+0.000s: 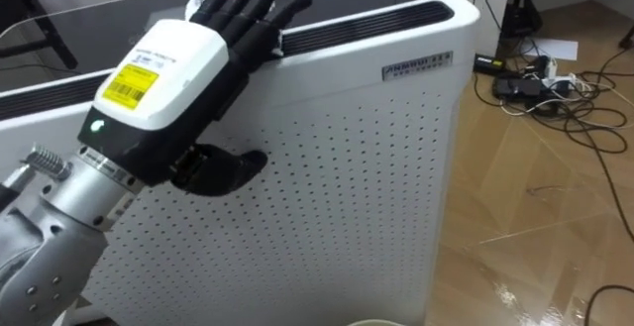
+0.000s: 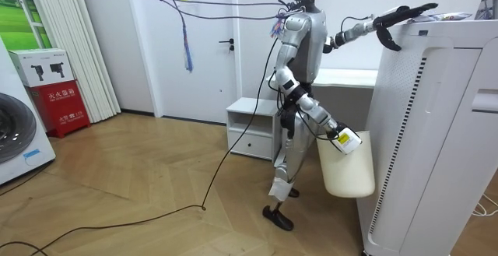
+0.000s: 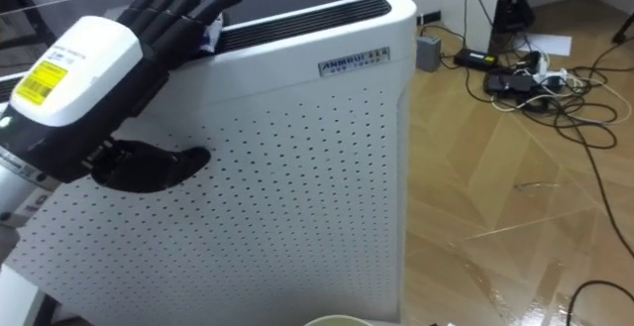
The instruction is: Pick garbage
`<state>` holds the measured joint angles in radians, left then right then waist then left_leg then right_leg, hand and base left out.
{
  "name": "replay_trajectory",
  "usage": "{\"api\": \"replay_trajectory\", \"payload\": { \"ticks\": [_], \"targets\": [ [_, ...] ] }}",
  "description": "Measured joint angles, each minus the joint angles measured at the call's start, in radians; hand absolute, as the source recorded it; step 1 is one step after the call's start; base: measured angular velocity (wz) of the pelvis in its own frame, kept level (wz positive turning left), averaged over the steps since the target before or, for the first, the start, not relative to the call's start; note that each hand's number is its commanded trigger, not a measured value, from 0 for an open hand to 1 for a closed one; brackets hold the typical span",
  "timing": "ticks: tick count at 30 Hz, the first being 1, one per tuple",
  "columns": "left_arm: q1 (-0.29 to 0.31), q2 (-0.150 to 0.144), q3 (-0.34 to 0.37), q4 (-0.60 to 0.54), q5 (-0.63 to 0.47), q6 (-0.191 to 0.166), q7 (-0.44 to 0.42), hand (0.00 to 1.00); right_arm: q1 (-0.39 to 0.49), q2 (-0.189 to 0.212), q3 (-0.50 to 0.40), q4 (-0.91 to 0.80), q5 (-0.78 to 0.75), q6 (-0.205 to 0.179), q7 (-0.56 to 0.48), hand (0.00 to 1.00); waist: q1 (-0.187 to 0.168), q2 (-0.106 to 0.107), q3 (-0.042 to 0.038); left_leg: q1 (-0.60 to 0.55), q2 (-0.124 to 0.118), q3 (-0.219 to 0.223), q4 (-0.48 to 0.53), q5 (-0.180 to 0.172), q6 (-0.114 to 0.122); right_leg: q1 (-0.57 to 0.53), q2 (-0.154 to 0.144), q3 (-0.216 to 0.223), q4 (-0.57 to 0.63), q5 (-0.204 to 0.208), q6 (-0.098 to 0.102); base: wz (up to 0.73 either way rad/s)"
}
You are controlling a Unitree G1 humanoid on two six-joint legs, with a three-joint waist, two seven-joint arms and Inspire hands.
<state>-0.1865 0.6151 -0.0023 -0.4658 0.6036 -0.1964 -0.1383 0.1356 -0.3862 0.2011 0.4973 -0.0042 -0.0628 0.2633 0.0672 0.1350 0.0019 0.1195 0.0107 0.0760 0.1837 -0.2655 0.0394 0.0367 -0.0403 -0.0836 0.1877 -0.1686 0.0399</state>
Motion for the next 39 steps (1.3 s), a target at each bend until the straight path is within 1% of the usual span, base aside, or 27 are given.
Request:
{"api": "replay_trajectory", "payload": {
  "ticks": [3, 6, 9, 14, 19, 24, 27, 32, 39],
  "targets": [
    [0.0, 0.0, 0.0, -0.024, 0.002, -0.002, 0.0, 0.0, 0.001, -0.001, 0.0, 0.0, 0.0, -0.001, -0.002, 1.0, 0.003, -0.006, 0.0026, 0.007, -0.001, 0.0, 0.0, 0.0, 0.0, 0.009, -0.001, 0.001, -0.003, 0.0, 0.0, 0.0],
    [0.0, 0.0, 0.005, -0.037, 0.002, -0.012, 0.002, 0.0, 0.002, -0.001, 0.001, 0.0, 0.0, -0.006, 0.0, 1.0, 0.015, -0.006, 0.0025, 0.016, -0.002, 0.0, -0.001, 0.0, 0.0, 0.018, -0.001, 0.001, -0.004, 0.0, 0.0, -0.01],
    [0.0, 0.0, 0.007, -0.043, 0.002, -0.023, 0.009, 0.0, 0.002, -0.001, 0.003, 0.0, 0.0, -0.007, 0.001, 1.0, 0.018, -0.006, 0.0027, 0.016, -0.002, -0.004, -0.001, 0.0, 0.0, 0.018, -0.001, 0.001, -0.003, 0.0, 0.0, 0.02],
    [0.0, 0.0, 0.007, -0.06, 0.001, -0.034, 0.017, 0.0, 0.003, 0.0, 0.006, 0.0, -0.001, -0.007, 0.001, 1.0, 0.02, -0.007, 0.0048, 0.015, -0.002, -0.008, -0.003, 0.0, 0.0, 0.019, -0.001, 0.001, -0.004, 0.0, 0.0, 0.03],
    [0.0, 0.0, 0.007, -0.075, 0.001, -0.045, 0.019, 0.0, 0.003, 0.0, 0.006, 0.0, -0.001, -0.007, 0.001, 1.0, 0.022, -0.012, 0.0094, 0.015, -0.002, -0.01, -0.005, 0.0, 0.0, 0.019, -0.002, 0.001, -0.004, 0.0, 0.0, 0.0],
    [0.0, 0.001, 0.008, -0.074, 0.0, -0.053, 0.024, 0.0, 0.007, 0.0, 0.006, 0.0, -0.001, -0.007, -0.003, 1.0, 0.022, -0.013, 0.01, 0.017, -0.004, -0.014, -0.004, 0.0, 0.0, 0.023, -0.003, 0.001, -0.004, 0.0, 0.0, 0.01],
    [0.0, 0.004, 0.008, -0.068, -0.004, -0.053, 0.028, 0.0, 0.007, -0.001, 0.006, 0.0, -0.001, -0.007, -0.011, 1.0, 0.023, -0.009, 0.0148, 0.027, -0.005, -0.021, -0.008, 0.0, 0.0, 0.029, -0.003, 0.003, -0.004, 0.0, 0.0, 0.0],
    [0.0, 0.012, 0.01, -0.059, -0.026, -0.05, 0.04, 0.0, 0.007, 0.0, 0.006, 0.0, -0.001, -0.007, -0.014, 1.0, 0.02, -0.007, 0.0145, 0.024, -0.006, -0.022, -0.016, 0.0, 0.0, 0.03, -0.004, -0.001, -0.019, 0.0, 0.0, -0.01],
    [0.0, 0.031, 0.011, -0.041, -0.043, -0.041, 0.04, 0.0, 0.007, 0.0, 0.005, 0.0, 0.001, -0.007, -0.024, 1.0, 0.016, 0.002, 0.0103, 0.021, -0.005, -0.021, -0.016, 0.0, 0.0, 0.031, -0.002, -0.001, -0.021, 0.0, 0.0, 0.0]
  ]
}}
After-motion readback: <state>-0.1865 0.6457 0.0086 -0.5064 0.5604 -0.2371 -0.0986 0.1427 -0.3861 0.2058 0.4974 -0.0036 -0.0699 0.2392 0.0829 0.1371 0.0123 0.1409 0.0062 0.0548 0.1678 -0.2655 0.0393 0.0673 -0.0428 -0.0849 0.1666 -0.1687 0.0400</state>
